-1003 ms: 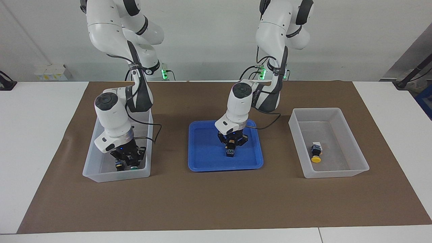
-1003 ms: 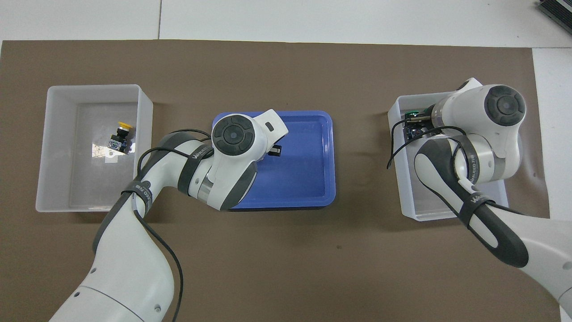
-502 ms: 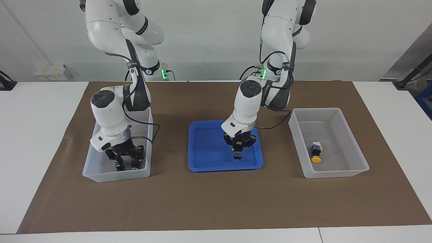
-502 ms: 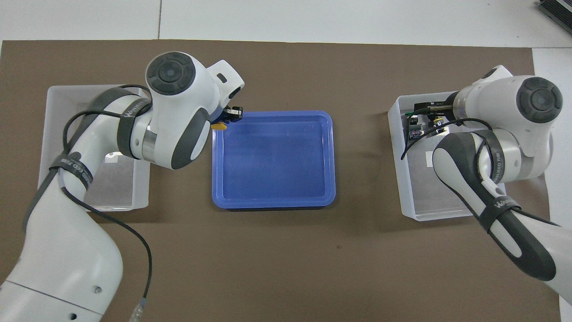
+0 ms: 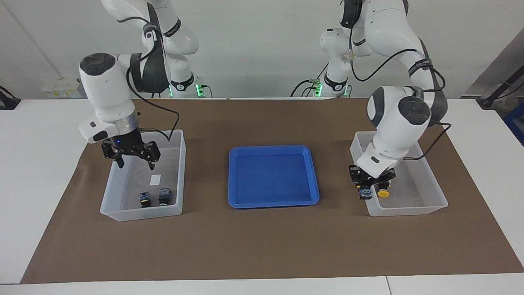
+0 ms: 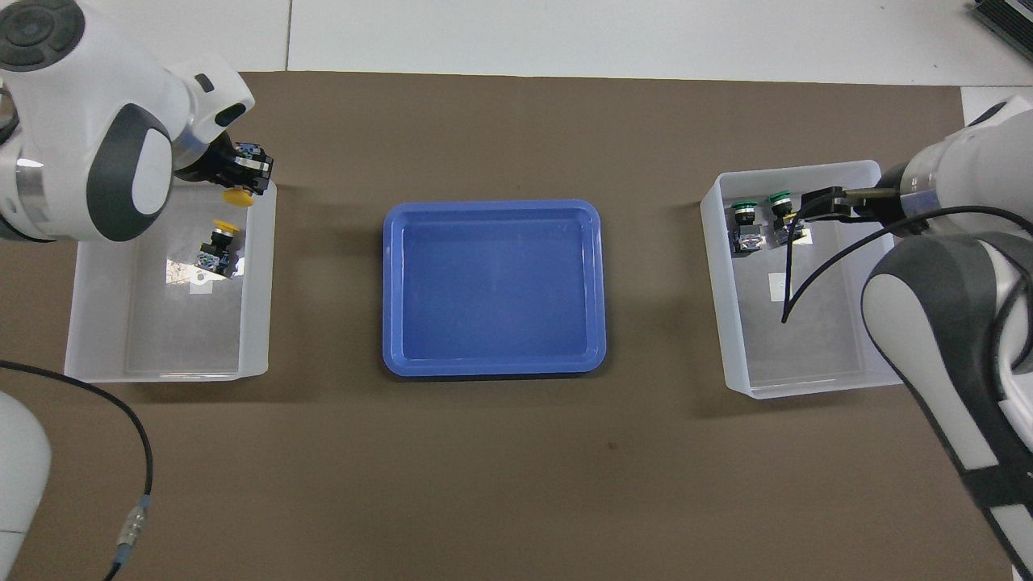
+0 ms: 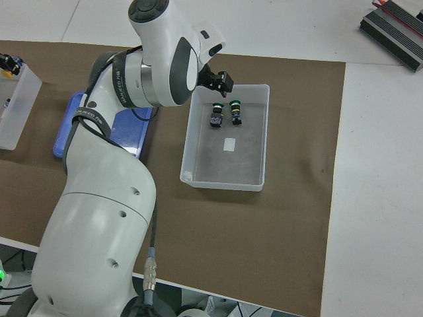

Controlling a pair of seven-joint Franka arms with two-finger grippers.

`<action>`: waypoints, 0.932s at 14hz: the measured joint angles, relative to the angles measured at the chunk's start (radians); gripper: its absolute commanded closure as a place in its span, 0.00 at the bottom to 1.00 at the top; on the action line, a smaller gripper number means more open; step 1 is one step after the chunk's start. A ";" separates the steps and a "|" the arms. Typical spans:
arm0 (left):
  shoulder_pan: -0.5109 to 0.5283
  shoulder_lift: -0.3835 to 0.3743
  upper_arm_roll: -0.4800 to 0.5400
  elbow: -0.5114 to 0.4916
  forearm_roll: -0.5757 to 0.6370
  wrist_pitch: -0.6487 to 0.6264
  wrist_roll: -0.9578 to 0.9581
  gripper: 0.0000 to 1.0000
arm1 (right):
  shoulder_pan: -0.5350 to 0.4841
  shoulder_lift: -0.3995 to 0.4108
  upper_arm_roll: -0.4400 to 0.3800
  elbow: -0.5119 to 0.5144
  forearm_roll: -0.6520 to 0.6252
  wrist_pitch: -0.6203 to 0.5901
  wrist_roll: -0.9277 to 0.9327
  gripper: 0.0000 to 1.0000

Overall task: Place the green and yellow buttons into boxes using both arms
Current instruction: 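Carry the yellow button into the box with the left gripper and release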

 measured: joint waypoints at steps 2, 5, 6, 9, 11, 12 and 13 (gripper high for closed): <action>0.059 -0.005 0.003 0.000 -0.001 -0.002 0.084 1.00 | 0.010 -0.034 0.012 0.023 0.006 -0.048 0.000 0.00; 0.122 -0.010 0.008 0.000 -0.001 -0.003 0.178 1.00 | 0.019 -0.073 0.019 0.027 0.008 -0.058 0.000 0.00; 0.134 -0.010 0.009 -0.001 -0.001 -0.004 0.195 1.00 | 0.019 -0.079 0.020 0.028 0.008 -0.058 0.000 0.00; 0.147 -0.016 0.010 -0.036 -0.001 0.011 0.217 1.00 | 0.019 -0.082 0.027 0.029 0.008 -0.058 0.000 0.00; 0.147 -0.039 0.011 -0.123 0.002 0.084 0.222 1.00 | 0.019 -0.082 0.029 0.029 0.008 -0.058 0.000 0.00; 0.148 -0.053 0.014 -0.185 0.005 0.139 0.222 1.00 | 0.019 -0.083 0.030 0.029 0.009 -0.061 0.000 0.00; 0.150 -0.067 0.018 -0.249 0.007 0.190 0.223 1.00 | 0.019 -0.083 0.030 0.030 0.009 -0.073 0.000 0.00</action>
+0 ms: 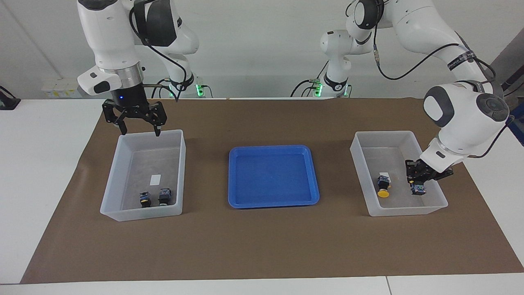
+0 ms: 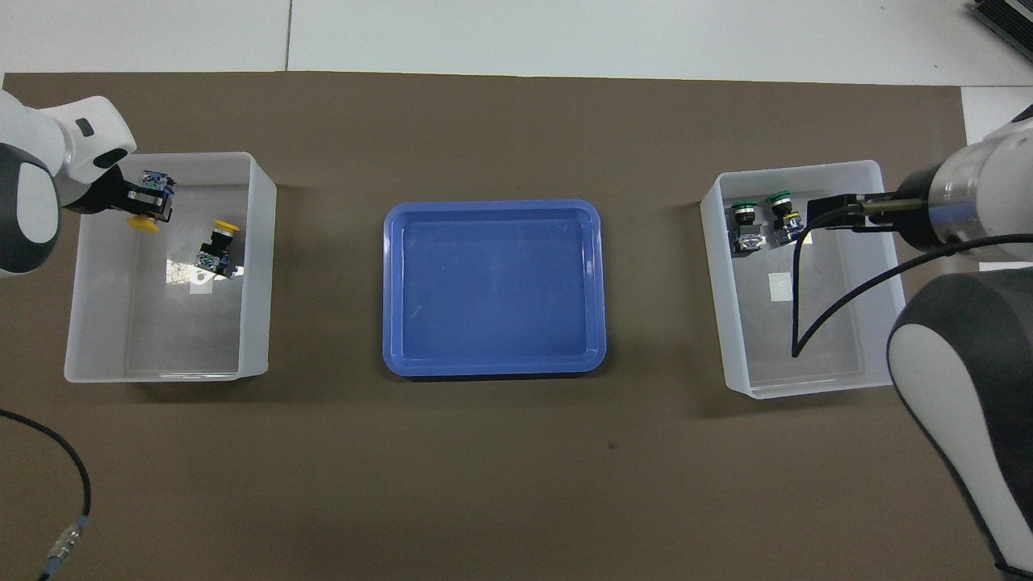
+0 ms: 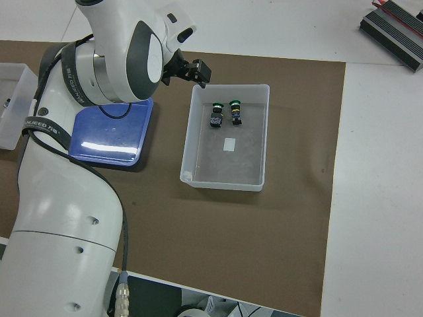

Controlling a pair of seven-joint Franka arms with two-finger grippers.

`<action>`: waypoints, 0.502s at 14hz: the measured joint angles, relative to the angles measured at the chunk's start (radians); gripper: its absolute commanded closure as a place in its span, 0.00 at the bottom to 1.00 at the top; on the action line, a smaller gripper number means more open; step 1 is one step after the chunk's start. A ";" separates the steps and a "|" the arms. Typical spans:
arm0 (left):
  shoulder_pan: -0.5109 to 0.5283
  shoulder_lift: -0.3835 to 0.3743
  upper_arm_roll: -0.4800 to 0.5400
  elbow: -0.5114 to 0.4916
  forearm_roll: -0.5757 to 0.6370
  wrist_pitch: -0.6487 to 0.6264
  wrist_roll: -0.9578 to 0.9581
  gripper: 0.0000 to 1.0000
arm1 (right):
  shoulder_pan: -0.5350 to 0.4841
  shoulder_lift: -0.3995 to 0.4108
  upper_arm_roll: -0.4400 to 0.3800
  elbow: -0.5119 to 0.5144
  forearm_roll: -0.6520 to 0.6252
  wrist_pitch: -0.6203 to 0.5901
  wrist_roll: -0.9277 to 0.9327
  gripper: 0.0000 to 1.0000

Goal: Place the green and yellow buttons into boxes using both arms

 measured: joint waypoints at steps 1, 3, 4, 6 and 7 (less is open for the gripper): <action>0.006 -0.007 0.003 -0.041 0.001 0.033 0.004 1.00 | 0.000 0.000 0.000 0.005 0.000 -0.020 0.000 0.00; 0.021 -0.011 0.005 -0.077 0.004 0.071 0.019 1.00 | 0.011 -0.004 -0.001 0.033 0.000 -0.090 0.000 0.00; 0.029 -0.011 0.006 -0.086 0.005 0.088 0.024 1.00 | 0.033 -0.007 -0.010 0.049 0.000 -0.128 0.000 0.00; 0.041 -0.008 0.006 -0.117 0.005 0.152 0.030 0.44 | 0.108 -0.011 -0.083 0.069 0.000 -0.161 0.000 0.00; 0.042 -0.005 0.006 -0.136 0.005 0.185 0.030 0.34 | 0.146 -0.011 -0.128 0.074 0.000 -0.165 0.000 0.00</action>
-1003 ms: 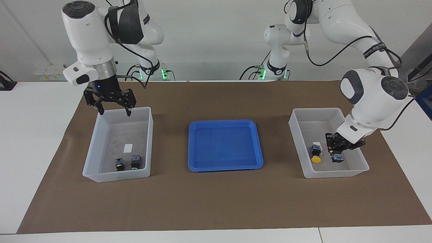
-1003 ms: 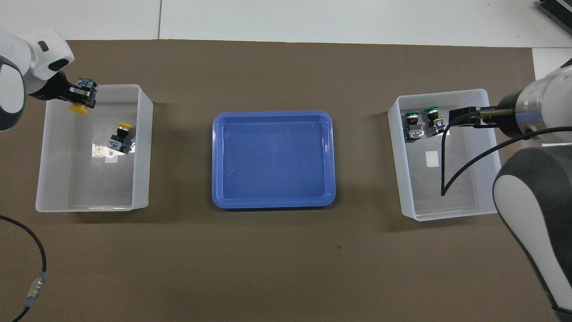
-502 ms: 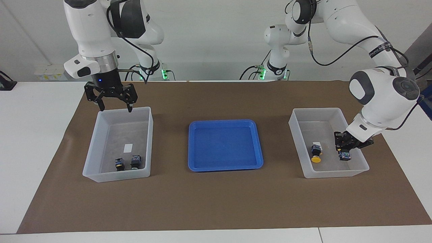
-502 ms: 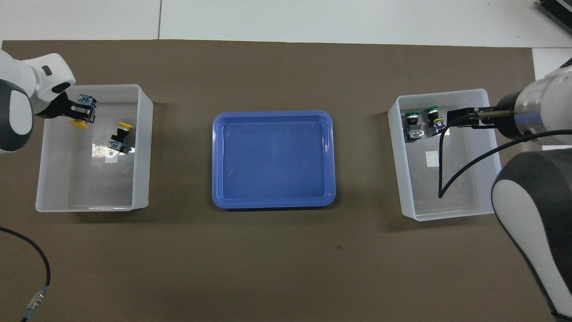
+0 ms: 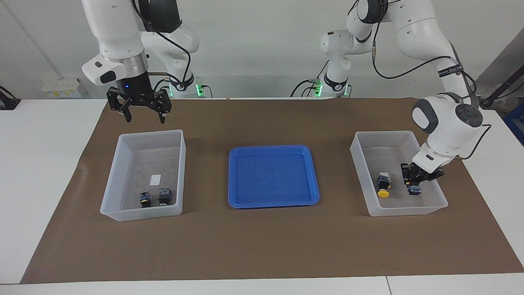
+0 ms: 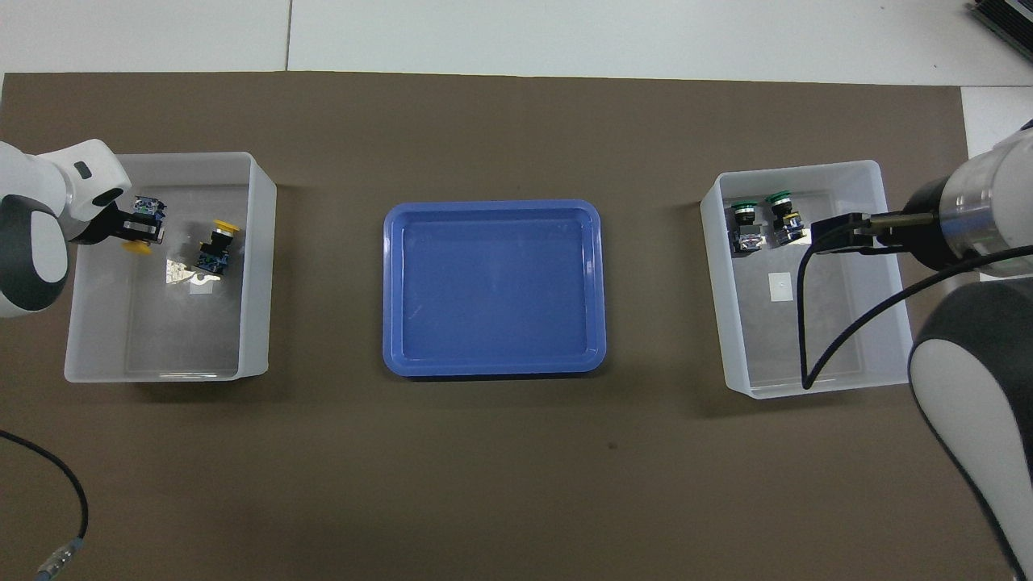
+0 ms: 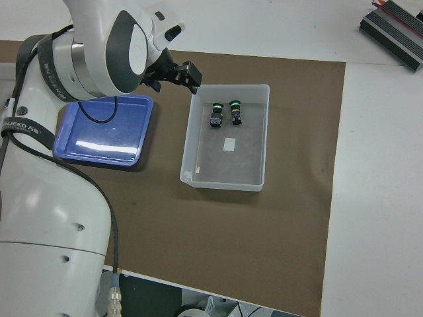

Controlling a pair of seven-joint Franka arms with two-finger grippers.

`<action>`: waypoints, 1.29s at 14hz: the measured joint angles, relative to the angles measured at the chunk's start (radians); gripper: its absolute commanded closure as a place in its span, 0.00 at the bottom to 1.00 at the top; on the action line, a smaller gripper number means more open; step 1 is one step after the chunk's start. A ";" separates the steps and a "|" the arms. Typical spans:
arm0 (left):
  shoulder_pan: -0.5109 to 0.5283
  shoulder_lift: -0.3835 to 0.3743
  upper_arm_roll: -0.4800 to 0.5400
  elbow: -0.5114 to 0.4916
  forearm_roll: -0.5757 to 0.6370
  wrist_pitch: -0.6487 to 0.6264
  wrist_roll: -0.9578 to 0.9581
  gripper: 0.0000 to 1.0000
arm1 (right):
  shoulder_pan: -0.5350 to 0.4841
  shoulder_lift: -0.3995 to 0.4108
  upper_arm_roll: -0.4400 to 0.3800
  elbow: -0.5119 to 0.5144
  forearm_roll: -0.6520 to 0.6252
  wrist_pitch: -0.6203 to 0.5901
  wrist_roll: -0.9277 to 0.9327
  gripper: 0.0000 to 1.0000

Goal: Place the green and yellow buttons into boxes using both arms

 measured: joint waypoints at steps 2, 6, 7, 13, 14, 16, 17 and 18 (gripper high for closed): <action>-0.001 0.006 -0.005 -0.020 0.000 0.023 0.001 0.15 | 0.044 0.001 -0.058 0.002 0.001 -0.009 0.000 0.00; -0.006 0.005 -0.010 -0.012 0.000 0.022 0.001 0.09 | 0.052 0.001 -0.069 0.003 0.001 -0.084 0.000 0.00; -0.007 0.004 -0.011 0.003 0.000 0.011 0.001 0.09 | 0.052 0.001 -0.070 0.003 0.001 -0.099 0.000 0.00; -0.104 -0.002 -0.019 0.308 -0.001 -0.406 -0.115 0.10 | 0.055 0.004 -0.069 0.001 0.002 -0.104 0.027 0.00; -0.125 -0.003 -0.019 0.351 -0.001 -0.470 -0.146 0.10 | 0.056 0.005 -0.069 0.001 0.002 -0.104 0.027 0.00; -0.151 -0.005 -0.024 0.420 -0.001 -0.571 -0.186 0.10 | 0.060 0.005 -0.074 0.001 0.002 -0.104 0.022 0.00; -0.162 -0.006 -0.025 0.441 -0.001 -0.606 -0.194 0.10 | 0.083 0.005 -0.097 0.001 0.002 -0.104 0.021 0.00; -0.174 -0.008 -0.025 0.453 -0.002 -0.630 -0.202 0.10 | 0.119 0.005 -0.132 0.001 0.002 -0.104 0.021 0.00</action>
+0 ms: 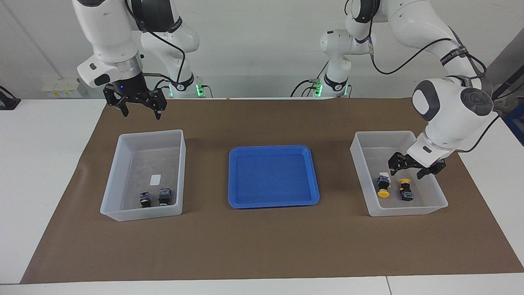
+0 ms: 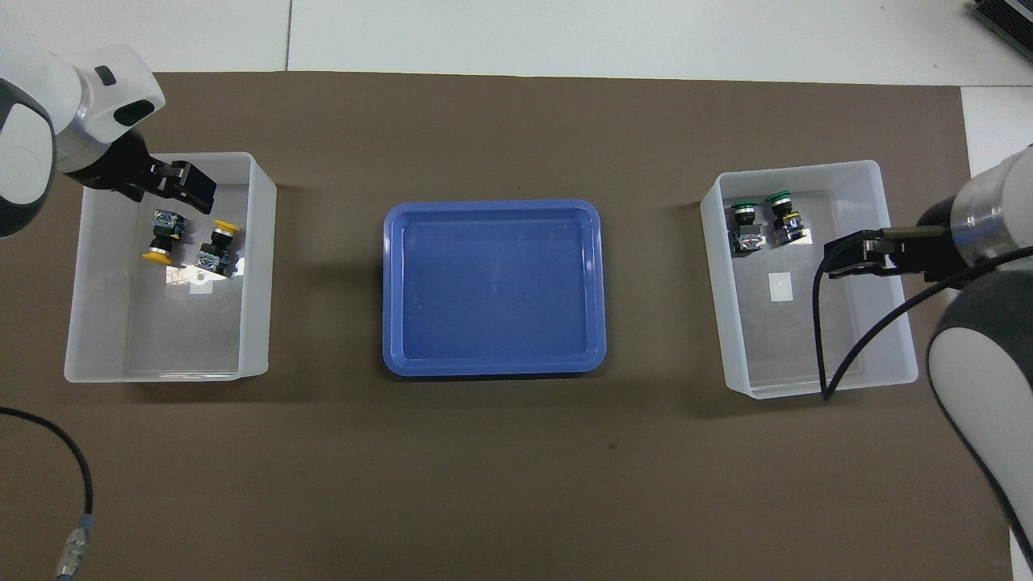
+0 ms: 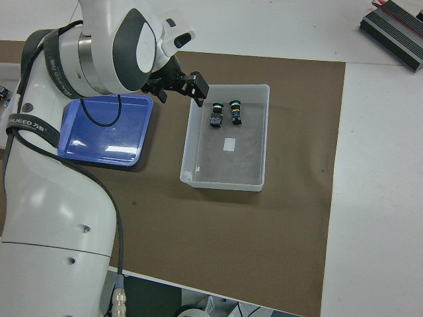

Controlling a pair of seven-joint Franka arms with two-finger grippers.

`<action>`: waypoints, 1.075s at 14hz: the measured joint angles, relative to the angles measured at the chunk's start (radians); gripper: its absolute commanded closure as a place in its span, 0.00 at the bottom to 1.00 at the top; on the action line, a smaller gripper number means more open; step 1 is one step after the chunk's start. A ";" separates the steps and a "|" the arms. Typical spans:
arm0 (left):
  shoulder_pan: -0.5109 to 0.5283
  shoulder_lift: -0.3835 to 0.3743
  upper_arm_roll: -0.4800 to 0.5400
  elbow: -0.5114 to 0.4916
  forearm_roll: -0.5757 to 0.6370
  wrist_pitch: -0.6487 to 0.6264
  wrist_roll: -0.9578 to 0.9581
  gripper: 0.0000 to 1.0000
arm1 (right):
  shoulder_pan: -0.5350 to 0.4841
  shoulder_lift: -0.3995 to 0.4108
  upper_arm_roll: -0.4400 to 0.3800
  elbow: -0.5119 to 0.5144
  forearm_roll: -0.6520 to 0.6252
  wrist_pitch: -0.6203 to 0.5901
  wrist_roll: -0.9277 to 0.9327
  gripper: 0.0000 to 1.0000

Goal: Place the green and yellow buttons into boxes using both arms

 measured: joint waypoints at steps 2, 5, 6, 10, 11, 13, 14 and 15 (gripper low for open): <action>-0.021 -0.002 -0.001 0.021 -0.004 -0.040 -0.030 0.10 | 0.036 0.000 -0.042 0.000 0.000 -0.001 0.000 0.00; -0.044 -0.017 -0.003 0.050 -0.013 -0.085 -0.054 0.10 | 0.024 0.000 -0.047 -0.003 0.034 -0.002 -0.002 0.00; -0.053 -0.028 -0.003 0.055 -0.016 -0.098 -0.056 0.09 | 0.021 0.000 -0.047 -0.006 0.049 -0.003 -0.010 0.00; -0.074 -0.090 -0.004 0.059 -0.019 -0.176 -0.065 0.08 | 0.020 0.000 -0.048 -0.010 0.062 -0.002 -0.021 0.00; -0.074 -0.108 -0.004 0.060 -0.018 -0.198 -0.065 0.08 | 0.021 0.000 -0.048 -0.010 0.063 -0.002 -0.021 0.00; -0.074 -0.153 -0.003 0.061 0.001 -0.233 -0.064 0.08 | 0.021 0.000 -0.048 -0.010 0.063 -0.001 -0.021 0.00; -0.074 -0.176 -0.002 0.059 0.015 -0.254 -0.061 0.08 | 0.021 0.000 -0.049 -0.010 0.064 -0.001 -0.021 0.00; -0.073 -0.199 -0.001 0.050 0.028 -0.271 -0.050 0.08 | 0.021 0.000 -0.049 -0.010 0.064 -0.001 -0.021 0.00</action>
